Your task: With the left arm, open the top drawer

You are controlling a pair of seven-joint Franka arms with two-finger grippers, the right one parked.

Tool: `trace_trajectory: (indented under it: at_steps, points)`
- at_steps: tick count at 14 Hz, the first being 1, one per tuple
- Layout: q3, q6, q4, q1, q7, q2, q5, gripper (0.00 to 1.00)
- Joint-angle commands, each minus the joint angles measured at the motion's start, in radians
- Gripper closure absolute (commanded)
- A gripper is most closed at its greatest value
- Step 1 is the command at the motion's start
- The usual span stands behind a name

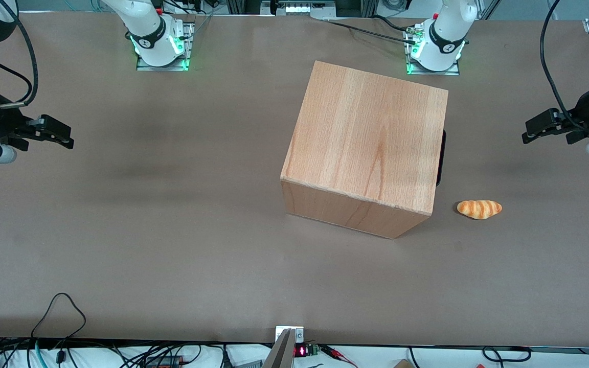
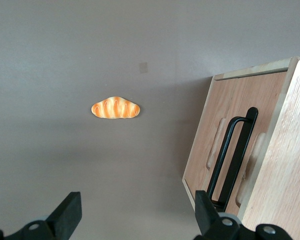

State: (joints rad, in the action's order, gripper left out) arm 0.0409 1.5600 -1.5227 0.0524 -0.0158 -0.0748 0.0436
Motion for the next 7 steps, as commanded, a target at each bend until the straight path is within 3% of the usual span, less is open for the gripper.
trace_trajectory:
  at_steps: [1, 7]
  points:
    - [0.004, 0.005, -0.022, 0.006, 0.002, 0.017, -0.018, 0.0]
    - [0.007, -0.018, -0.021, -0.038, 0.0, -0.072, -0.007, 0.0]
